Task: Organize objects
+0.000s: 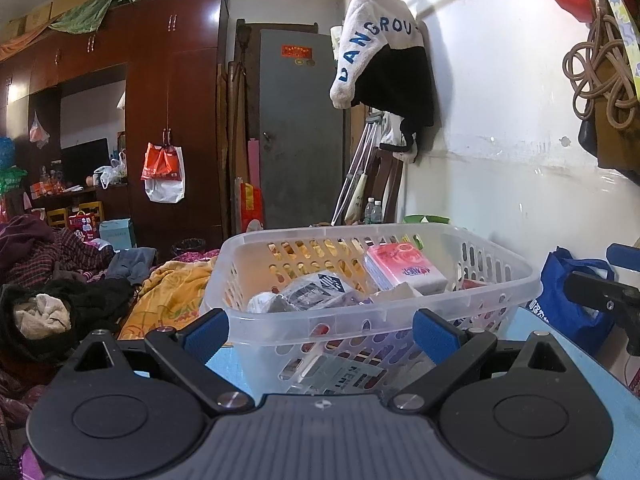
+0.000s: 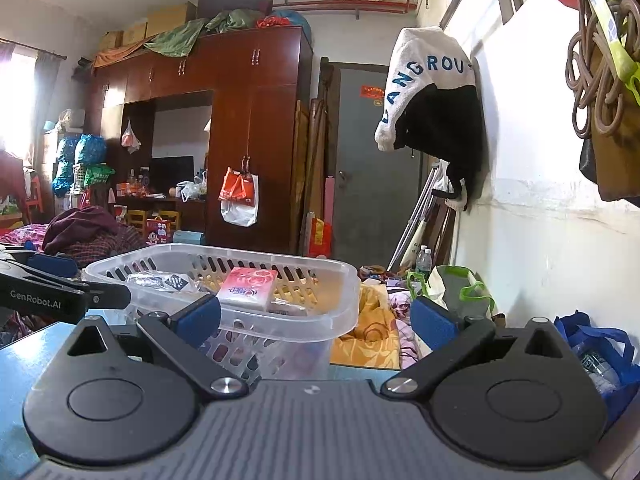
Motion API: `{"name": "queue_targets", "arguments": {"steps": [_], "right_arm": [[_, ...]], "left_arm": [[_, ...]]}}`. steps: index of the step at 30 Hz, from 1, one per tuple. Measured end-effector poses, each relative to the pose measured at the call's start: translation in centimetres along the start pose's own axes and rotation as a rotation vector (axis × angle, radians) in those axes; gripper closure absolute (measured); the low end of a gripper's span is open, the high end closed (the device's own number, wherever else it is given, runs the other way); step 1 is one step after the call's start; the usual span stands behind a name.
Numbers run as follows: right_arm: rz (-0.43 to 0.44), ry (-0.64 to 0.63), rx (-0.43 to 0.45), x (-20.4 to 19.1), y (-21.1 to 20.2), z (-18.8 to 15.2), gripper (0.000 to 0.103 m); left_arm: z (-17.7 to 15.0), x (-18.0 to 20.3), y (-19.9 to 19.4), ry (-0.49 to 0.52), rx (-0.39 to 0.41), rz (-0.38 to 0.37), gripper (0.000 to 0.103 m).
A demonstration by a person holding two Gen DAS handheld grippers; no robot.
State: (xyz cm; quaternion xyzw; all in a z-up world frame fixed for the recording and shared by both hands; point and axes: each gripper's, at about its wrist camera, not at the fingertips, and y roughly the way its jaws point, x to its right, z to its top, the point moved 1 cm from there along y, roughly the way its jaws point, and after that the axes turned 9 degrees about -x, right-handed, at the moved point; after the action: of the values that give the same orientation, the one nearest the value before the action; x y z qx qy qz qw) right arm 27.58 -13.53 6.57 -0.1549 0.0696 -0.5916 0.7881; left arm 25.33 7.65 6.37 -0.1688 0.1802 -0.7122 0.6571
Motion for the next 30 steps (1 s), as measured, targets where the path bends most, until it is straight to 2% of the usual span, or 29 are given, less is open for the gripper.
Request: {"name": "queue_targets", "arguments": {"steps": [30], "right_arm": [[0.008,-0.022,-0.007,-0.29,0.49,0.08,0.0]], "left_arm": [[0.01,0.29,-0.39,0.011,0.005,-0.016,0.003]]}}
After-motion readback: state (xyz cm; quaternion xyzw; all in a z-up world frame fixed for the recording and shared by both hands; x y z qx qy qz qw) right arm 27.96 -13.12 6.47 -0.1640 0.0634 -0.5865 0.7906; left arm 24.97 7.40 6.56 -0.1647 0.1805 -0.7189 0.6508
